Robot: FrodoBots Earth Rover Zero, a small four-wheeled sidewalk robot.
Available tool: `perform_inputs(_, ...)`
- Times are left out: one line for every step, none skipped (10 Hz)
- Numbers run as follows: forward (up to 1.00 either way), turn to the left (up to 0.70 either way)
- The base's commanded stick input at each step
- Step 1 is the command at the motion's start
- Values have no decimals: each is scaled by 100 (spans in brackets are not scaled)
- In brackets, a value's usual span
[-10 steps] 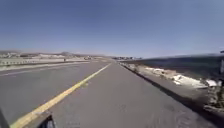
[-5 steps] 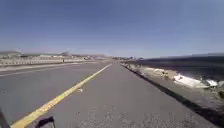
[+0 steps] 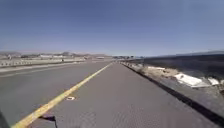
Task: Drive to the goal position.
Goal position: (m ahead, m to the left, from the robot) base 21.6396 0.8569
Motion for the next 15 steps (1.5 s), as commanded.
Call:
perform_inputs(85, 0)
perform_inputs(85, 0)
perform_inputs(85, 0)
perform_inputs(85, 0)
perform_inputs(85, 0)
perform_inputs(85, 0)
perform_inputs(85, 0)
perform_inputs(85, 0)
perform_inputs(85, 0)
perform_inputs(85, 0)
perform_inputs(85, 0)
perform_inputs(85, 0)
perform_inputs(85, 0)
perform_inputs(85, 0)
perform_inputs(85, 0)
